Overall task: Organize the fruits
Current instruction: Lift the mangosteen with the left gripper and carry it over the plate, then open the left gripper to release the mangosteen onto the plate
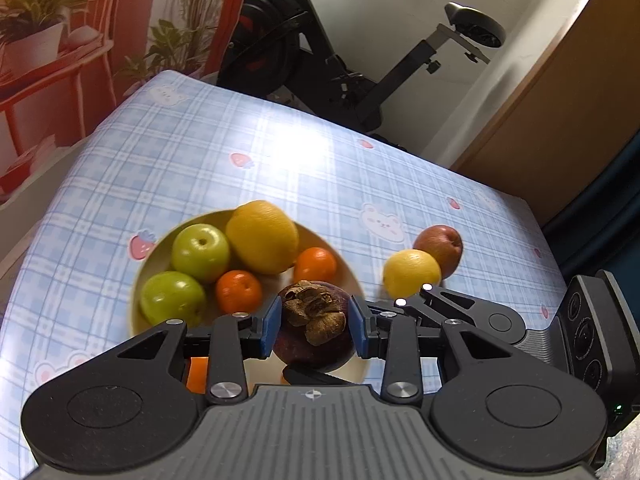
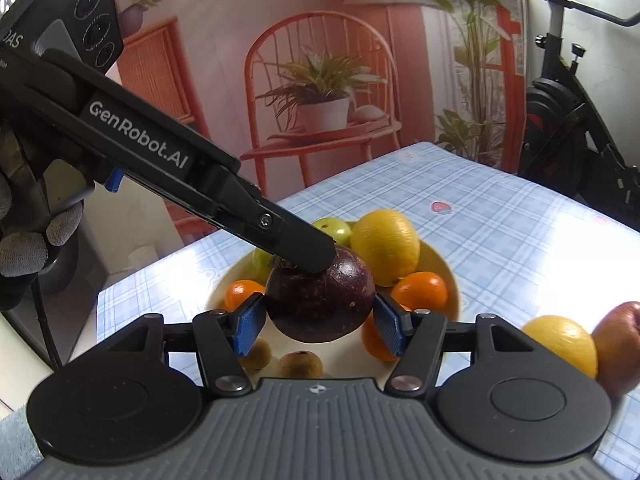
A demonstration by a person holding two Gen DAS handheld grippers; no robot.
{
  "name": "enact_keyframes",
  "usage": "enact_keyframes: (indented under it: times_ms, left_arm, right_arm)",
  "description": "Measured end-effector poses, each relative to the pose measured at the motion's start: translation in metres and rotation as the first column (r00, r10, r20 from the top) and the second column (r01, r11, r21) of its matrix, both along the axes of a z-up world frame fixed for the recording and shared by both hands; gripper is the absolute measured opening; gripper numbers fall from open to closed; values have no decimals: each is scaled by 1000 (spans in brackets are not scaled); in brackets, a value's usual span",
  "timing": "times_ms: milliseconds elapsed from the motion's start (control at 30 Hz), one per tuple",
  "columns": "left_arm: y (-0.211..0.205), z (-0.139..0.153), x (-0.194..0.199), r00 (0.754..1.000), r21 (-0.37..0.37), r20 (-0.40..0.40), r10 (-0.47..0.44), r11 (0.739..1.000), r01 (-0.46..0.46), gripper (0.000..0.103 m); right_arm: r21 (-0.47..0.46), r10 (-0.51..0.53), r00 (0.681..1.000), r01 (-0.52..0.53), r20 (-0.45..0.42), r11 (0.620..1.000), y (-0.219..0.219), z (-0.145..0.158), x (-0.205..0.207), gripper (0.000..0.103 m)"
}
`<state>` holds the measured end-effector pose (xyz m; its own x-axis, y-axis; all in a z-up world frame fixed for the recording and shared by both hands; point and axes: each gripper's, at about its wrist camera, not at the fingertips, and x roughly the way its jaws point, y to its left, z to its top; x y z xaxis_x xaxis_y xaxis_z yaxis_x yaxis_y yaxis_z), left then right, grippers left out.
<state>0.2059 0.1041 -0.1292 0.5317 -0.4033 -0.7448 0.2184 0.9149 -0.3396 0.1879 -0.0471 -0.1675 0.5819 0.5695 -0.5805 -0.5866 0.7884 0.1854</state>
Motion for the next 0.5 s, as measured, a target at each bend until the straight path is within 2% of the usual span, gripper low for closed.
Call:
enact_keyframes:
  times_ms: [500]
  left_arm:
    - [25, -19, 5, 999, 14, -5, 34, 999, -34, 38]
  right_arm:
    - [-26, 36, 998, -38, -61, 999, 31, -17, 10, 62]
